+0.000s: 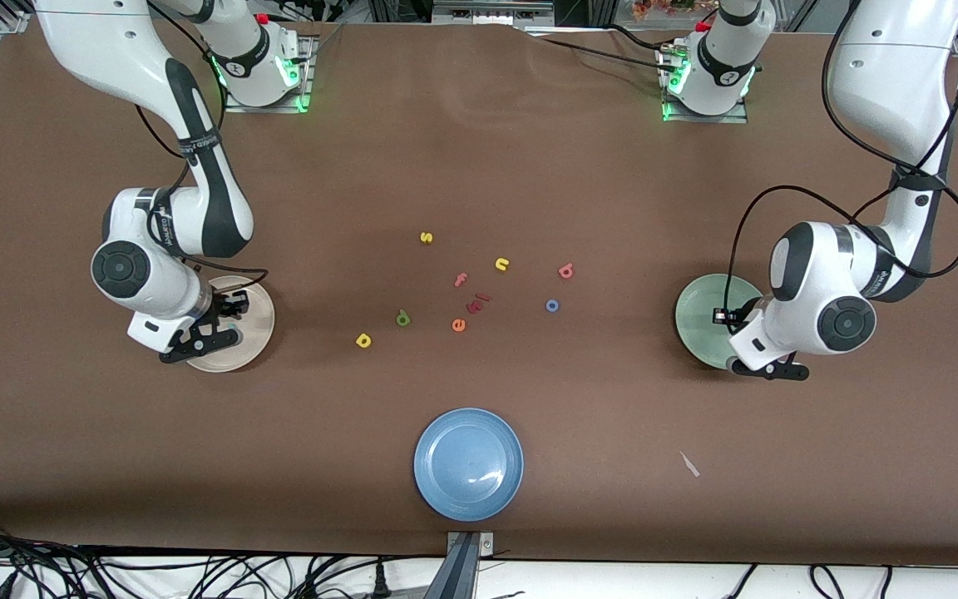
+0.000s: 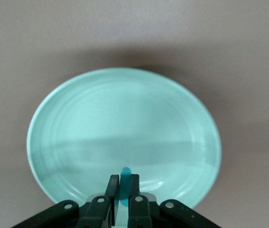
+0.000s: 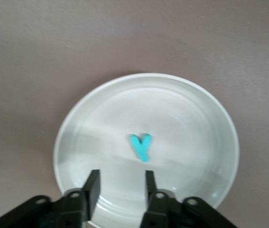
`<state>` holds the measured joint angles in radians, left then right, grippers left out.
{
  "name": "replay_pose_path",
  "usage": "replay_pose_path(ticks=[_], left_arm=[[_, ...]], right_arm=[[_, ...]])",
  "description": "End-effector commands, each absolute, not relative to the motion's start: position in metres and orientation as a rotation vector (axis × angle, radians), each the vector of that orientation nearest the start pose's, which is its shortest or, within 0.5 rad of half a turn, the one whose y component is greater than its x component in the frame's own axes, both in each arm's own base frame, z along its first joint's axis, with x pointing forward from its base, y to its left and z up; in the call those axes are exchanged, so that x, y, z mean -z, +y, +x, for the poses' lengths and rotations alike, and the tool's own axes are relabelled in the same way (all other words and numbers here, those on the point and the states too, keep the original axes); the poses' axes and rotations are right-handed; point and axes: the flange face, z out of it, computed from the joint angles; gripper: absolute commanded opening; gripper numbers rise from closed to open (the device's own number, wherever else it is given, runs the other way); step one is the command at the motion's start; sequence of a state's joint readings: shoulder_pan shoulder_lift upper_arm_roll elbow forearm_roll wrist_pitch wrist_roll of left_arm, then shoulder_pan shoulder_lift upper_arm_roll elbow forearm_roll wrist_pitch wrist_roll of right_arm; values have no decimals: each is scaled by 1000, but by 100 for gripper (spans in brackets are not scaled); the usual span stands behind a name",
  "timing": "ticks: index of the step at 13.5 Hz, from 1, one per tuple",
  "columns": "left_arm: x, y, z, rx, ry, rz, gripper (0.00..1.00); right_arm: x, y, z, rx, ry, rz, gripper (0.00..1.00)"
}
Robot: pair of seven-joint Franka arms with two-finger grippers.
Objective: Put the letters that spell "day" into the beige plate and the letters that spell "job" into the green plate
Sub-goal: 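Release the y on the cream plate while the left gripper drops the l, then grasp the p with the right gripper while the left gripper grasps the o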
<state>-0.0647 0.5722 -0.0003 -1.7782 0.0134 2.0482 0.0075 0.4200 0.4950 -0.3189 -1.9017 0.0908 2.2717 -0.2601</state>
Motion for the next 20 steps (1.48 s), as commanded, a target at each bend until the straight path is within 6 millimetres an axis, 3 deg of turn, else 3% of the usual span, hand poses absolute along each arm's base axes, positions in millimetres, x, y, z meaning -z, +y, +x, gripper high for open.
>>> replay_pose_path(ticks=[1,2,4,5,8,10,12,18,19,20], left_arm=[[-202,-47,604,-417,192,-3076,0],[-203,-47,604,-415,190,-3076,0],[-204,-48,605,-410,191,-3078,77],[-207,-50,606,-405,193,-3079,100],[-228,-84,610,-408,219,-3075,100],[-247,-131,611,-375,179,-3099,100],[-253,-178,604,-364,50,-3116,100],[-254,-319,608,-262,-292,-3123,99],[-247,-340,604,-258,-346,-3113,97],[-237,-349,600,-268,-390,-3100,89]], right_arm=[[-253,105,615,-125,-423,-3161,100],[-251,119,612,-127,-353,-3162,100],[-254,156,608,-109,-239,-3150,100],[-255,175,606,-99,-155,-3144,100],[-258,239,599,-73,-92,-3124,100],[-251,270,594,-71,-156,-3121,100],[-239,297,587,-15,-217,-3111,100],[-208,353,570,110,-395,-3081,100],[-204,361,569,113,-443,-3079,100],[-197,365,568,112,-508,-3072,100]])
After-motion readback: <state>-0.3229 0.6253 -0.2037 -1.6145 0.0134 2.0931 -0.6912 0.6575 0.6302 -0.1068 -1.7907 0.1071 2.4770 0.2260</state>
